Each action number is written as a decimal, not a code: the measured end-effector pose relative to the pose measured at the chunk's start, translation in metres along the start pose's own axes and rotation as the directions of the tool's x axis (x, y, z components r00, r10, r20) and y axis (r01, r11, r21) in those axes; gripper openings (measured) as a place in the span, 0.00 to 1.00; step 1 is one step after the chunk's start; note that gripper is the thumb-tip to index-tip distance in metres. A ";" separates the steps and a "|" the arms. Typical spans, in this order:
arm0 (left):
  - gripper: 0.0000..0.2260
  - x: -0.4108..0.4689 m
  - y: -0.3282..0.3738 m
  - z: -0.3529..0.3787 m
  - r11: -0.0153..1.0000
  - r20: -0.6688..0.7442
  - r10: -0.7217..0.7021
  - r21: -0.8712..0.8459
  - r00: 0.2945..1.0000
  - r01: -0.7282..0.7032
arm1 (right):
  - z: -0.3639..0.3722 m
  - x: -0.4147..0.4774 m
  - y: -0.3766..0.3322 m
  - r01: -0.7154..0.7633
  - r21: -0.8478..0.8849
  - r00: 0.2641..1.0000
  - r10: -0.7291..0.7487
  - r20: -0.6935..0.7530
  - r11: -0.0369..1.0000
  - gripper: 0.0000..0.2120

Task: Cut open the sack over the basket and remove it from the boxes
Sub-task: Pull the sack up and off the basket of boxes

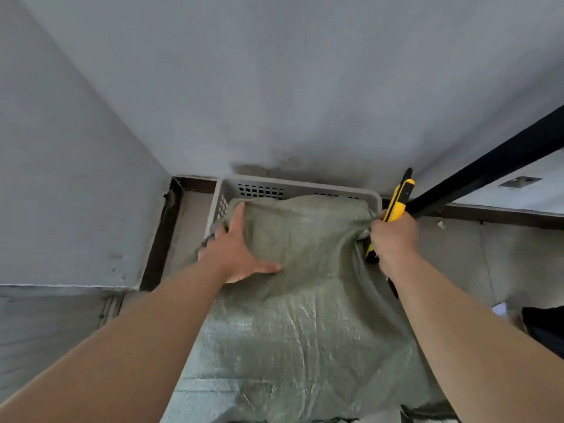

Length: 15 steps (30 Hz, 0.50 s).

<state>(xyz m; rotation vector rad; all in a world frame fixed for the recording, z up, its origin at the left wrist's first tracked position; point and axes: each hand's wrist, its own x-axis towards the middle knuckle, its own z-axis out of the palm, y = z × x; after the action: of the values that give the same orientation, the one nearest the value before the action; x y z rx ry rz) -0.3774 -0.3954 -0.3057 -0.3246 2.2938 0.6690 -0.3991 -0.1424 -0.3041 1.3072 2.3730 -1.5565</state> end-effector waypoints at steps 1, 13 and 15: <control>0.65 0.000 -0.003 0.003 0.998 -0.020 -0.040 0.043 0.999 0.041 | 0.001 -0.001 0.001 0.002 -0.016 1.000 -0.002 0.007 1.000 0.09; 0.06 0.014 0.001 -0.008 0.981 -0.374 -0.046 -0.191 0.926 -0.028 | -0.016 -0.004 0.011 0.078 -0.150 0.962 -0.035 0.270 0.986 0.09; 0.09 0.018 0.002 -0.007 0.965 -0.398 -0.108 -0.263 0.911 0.000 | -0.027 -0.011 0.016 0.114 -0.257 0.921 -0.006 0.389 0.960 0.12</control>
<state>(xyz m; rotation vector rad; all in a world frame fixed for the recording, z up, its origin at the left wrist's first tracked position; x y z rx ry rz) -0.3947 -0.3983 -0.3138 -0.7094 2.5803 0.9472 -0.3706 -0.1260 -0.2979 0.7927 2.2845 -1.2868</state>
